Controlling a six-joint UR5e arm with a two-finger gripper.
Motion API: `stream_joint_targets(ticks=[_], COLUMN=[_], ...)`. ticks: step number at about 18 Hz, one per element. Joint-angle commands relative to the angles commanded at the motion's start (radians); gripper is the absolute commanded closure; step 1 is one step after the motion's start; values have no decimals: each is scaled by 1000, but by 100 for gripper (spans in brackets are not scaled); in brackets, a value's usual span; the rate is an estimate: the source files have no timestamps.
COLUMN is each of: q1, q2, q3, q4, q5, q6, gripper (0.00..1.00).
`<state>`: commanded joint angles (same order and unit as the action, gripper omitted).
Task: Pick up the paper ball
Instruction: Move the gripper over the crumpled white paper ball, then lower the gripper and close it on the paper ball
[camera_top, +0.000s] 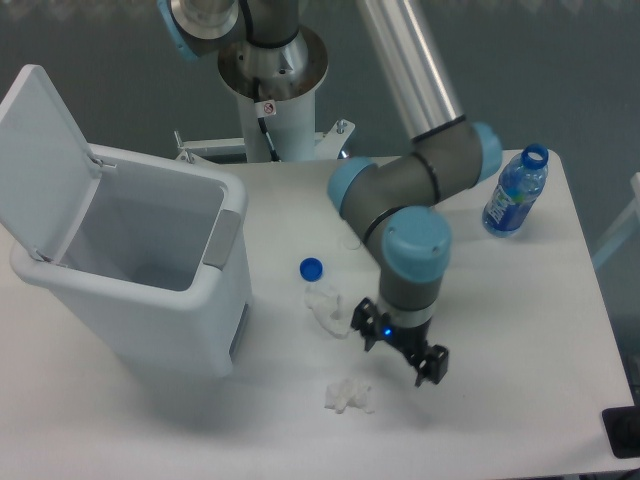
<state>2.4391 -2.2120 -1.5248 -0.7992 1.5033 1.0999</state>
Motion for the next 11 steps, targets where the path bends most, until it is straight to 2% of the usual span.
stream_joint_targets(ticks=[5, 7, 11], q1=[-32, -32, -32], q2=[-5, -9, -14], q3=[-15, -12, -11], q4=[0, 0, 0], q5=[0, 0, 0], q6=[-14, -25, -25], gripper=[10, 29, 83])
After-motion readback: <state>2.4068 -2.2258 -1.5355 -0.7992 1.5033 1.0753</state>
